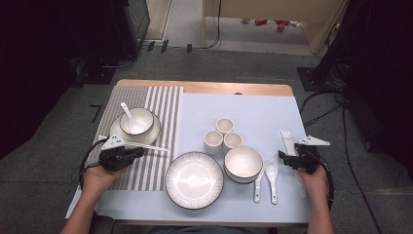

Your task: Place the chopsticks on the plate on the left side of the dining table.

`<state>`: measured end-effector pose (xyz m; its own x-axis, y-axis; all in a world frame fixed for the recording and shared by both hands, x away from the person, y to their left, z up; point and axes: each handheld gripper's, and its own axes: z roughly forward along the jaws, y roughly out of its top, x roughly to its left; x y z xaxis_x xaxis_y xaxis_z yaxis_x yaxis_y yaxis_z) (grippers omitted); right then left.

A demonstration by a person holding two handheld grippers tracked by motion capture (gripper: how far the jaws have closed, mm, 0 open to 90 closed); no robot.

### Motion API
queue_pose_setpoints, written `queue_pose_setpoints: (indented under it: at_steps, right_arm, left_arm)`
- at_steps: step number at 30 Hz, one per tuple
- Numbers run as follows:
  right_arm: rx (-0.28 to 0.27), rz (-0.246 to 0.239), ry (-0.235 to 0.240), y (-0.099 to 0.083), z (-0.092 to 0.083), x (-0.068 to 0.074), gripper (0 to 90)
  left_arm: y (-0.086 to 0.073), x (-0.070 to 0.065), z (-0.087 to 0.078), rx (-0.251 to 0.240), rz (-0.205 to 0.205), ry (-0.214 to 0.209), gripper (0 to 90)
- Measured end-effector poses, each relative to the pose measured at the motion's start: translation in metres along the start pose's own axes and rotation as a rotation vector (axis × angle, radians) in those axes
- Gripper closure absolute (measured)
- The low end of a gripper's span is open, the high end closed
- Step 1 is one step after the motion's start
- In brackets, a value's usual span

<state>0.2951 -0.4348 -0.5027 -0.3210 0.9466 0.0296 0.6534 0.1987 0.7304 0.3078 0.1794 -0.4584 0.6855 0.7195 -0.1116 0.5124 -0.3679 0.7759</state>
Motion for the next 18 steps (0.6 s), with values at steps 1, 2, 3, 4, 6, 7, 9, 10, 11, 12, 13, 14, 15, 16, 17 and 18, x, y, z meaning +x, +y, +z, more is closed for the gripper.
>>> queue_pose_setpoints:
  at_steps: [1,2,3,4,6,7,9,10,11,12,13,14,15,16,17,18]
  right_arm:
    - [0.000,0.001,0.000,0.000,0.000,0.000,21.2]
    - [0.000,0.000,-0.001,0.000,0.000,0.000,21.1]
    - [0.000,0.000,0.000,0.000,0.000,0.000,21.2]
    - [0.000,0.000,0.000,0.000,0.000,0.000,21.1]
    - [0.000,0.001,-0.001,0.000,0.000,0.000,21.1]
    - [0.000,0.001,-0.001,0.000,0.000,0.000,21.1]
    - [0.000,0.000,-0.001,0.000,0.000,0.000,21.1]
    - [0.000,0.001,-0.001,0.000,0.000,0.000,21.1]
    - [0.000,0.001,-0.001,0.000,0.000,0.000,21.1]
    - [0.000,0.000,-0.001,0.000,0.000,0.000,21.1]
    - [-0.001,0.000,-0.001,0.000,0.000,0.000,21.1]
    - [-0.001,0.000,-0.001,0.000,0.000,0.000,21.1]
    - [-0.001,0.000,-0.001,0.000,0.000,0.000,21.1]
    - [-0.001,0.000,-0.002,0.000,0.000,0.000,21.0]
    - [-0.001,0.001,-0.002,0.000,0.000,0.000,21.0]
    - [-0.001,0.000,-0.002,0.000,0.000,0.000,21.0]
  left_arm:
    - [0.000,0.001,0.000,0.000,-0.002,0.002,86.4]
    - [0.001,0.001,0.000,-0.002,-0.007,0.003,87.0]
    - [0.001,0.002,0.000,-0.005,-0.009,0.004,87.9]
    - [0.002,0.003,0.000,-0.005,-0.010,0.004,89.1]
    - [0.002,0.004,0.001,-0.003,-0.010,0.007,90.0]
    - [0.003,0.005,0.001,-0.001,-0.009,0.014,90.0]
    - [0.003,0.006,0.002,0.006,-0.013,0.015,90.0]
    - [0.003,0.007,0.002,0.011,-0.013,0.016,90.0]
    - [0.003,0.008,0.003,0.013,-0.016,0.017,90.0]
    - [0.003,0.008,0.003,0.015,-0.014,0.020,90.0]
    - [0.003,0.009,0.004,0.017,-0.013,0.022,90.0]
    - [0.004,0.009,0.004,0.014,-0.017,0.024,90.0]
    - [0.004,0.010,0.004,0.010,-0.018,0.025,90.0]
    - [0.004,0.010,0.004,0.010,-0.017,0.028,90.0]
    - [0.004,0.011,0.004,0.010,-0.019,0.030,90.0]
    - [0.004,0.011,0.004,0.010,-0.019,0.030,90.0]
